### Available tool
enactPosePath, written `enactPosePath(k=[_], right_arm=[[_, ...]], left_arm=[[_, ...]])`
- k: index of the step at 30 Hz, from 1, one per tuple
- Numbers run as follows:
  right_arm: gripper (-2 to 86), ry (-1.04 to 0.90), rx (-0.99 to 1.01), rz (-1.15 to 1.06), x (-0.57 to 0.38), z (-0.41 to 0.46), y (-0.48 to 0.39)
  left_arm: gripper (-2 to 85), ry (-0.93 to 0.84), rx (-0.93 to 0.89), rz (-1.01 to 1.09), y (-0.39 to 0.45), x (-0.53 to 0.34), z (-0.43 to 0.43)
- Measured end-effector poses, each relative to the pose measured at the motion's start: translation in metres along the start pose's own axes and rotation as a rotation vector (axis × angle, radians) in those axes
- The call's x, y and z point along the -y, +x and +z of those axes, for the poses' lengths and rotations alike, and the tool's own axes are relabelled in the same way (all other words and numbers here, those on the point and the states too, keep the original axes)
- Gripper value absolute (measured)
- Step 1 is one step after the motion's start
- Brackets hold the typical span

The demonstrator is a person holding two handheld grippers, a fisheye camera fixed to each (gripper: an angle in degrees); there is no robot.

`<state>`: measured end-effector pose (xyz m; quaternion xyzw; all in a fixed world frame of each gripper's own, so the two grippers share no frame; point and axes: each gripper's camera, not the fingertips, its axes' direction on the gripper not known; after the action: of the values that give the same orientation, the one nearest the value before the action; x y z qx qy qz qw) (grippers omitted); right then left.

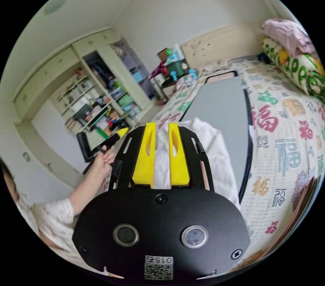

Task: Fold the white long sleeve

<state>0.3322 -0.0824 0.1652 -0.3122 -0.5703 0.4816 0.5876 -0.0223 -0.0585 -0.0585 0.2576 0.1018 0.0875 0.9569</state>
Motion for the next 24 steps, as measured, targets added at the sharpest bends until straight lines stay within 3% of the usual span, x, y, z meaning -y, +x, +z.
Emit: enactPosePath(k=[5,11,18,24], right_arm=[[7.5,-0.239,-0.069,-0.016,-0.173,-0.005,0.029],[9.2,-0.355,-0.158,0.097,-0.299,-0.019,0.035],[8.2,-0.275,-0.198,0.171,-0.339,-0.028,0.058],[1.4,-0.270,-0.053,0.151,-0.334,-0.021,0.072]], left_arm=[[8.2,-0.139,-0.204,0.052,0.059,-0.142,-0.056],[8.4,-0.309,-0.251,0.069,0.150,-0.218,-0.097],[9.6,-0.376,-0.248,0.141,0.239,-0.226,-0.117],[11.6,-0.381,-0.165,0.229,0.300,-0.211,-0.143]])
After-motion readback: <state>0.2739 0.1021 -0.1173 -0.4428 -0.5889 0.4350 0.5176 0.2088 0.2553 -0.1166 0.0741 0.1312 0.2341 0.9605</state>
